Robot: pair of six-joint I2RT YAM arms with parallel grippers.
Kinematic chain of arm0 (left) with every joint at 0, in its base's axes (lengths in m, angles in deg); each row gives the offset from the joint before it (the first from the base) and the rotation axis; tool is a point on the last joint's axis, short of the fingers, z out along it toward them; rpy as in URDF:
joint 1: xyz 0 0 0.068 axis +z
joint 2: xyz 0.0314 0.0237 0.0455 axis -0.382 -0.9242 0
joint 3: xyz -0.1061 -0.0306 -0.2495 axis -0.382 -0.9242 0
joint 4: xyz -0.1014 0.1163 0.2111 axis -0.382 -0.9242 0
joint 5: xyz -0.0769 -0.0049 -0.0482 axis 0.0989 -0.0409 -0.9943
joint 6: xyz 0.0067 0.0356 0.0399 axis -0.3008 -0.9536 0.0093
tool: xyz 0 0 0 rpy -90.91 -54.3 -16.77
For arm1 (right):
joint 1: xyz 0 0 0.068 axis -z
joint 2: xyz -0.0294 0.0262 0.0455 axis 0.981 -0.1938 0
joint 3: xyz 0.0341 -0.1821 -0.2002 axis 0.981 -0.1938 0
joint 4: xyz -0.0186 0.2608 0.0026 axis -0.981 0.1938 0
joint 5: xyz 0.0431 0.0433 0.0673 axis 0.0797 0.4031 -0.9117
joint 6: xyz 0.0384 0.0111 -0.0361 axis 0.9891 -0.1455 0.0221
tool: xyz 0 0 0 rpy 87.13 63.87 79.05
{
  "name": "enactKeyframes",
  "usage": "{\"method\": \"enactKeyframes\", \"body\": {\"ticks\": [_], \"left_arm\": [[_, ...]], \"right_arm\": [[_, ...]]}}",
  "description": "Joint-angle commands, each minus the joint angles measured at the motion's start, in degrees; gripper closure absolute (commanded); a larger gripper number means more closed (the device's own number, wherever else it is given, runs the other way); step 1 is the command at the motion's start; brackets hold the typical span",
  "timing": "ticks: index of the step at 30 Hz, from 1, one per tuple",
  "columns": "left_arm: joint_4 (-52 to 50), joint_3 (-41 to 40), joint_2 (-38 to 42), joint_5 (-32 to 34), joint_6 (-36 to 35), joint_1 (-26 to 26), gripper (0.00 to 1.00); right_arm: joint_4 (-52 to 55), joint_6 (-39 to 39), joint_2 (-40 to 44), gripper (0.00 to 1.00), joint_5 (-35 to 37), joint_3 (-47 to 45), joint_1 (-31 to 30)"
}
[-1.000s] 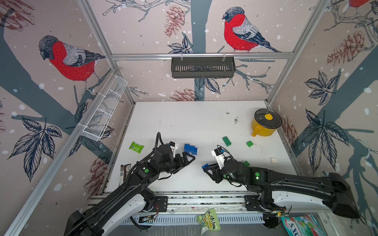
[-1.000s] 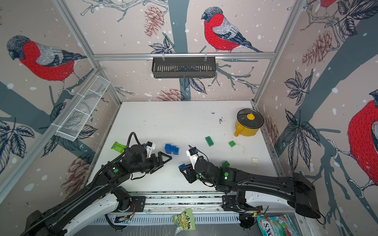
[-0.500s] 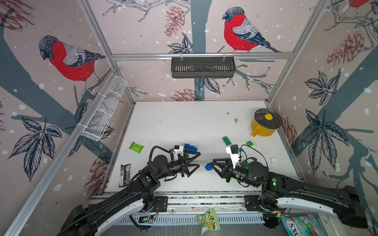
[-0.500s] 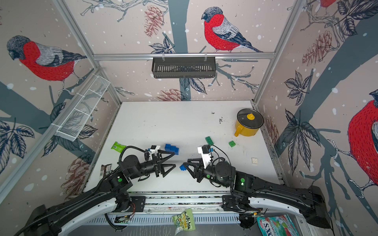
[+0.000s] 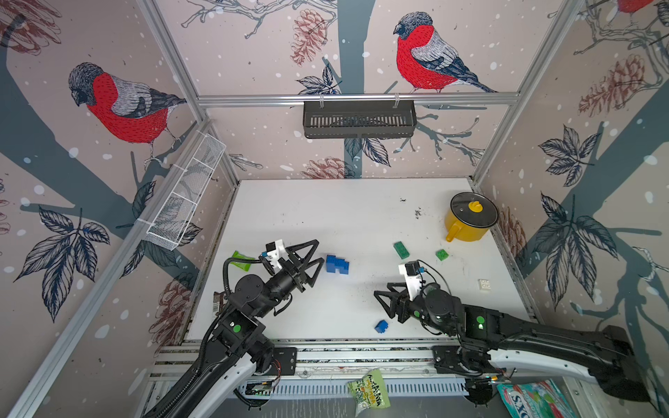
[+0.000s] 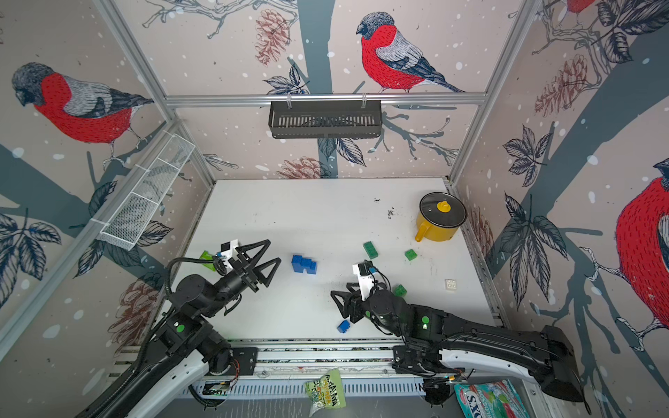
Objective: Assemble the letter h with lego
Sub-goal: Pick up the lego brick from the center of the board.
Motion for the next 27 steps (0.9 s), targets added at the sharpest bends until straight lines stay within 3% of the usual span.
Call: {"method": "enactKeyframes", "body": {"ticks": [1, 3, 6, 11, 19, 27], "left_arm": [[-14.4, 2.1, -4.4, -3.4, -10.7, 1.4, 0.03], [-16.1, 3.3, -9.1, -5.3, -14.8, 1.4, 0.03], [-23.3, 7.3, -14.3, -2.5, -22.0, 1.4, 0.03], [-27.1, 10.0, -16.7, 1.4, -29.4, 1.5, 0.03], [-26.3, 7.3, -16.7, 0.9, -32.4, 1.4, 0.03], [-24.8, 4.3, -15.5, 0.2, -31.2, 1.5, 0.03]], "right_arm": [[8.2, 5.7, -3.4, 0.27, 0.5, -0.4, -1.9], [12.0, 9.4, -7.0, 0.23, 1.6, 0.3, -5.6], [16.7, 15.0, -12.9, 0.19, 3.9, 2.0, -10.6], [18.6, 19.3, -17.3, 0.16, -1.2, 2.7, -12.4], [20.7, 16.0, -15.4, 0.23, -1.4, 2.5, -9.7], [25.5, 9.5, -24.8, 0.27, -4.1, 8.9, -8.3]]}}
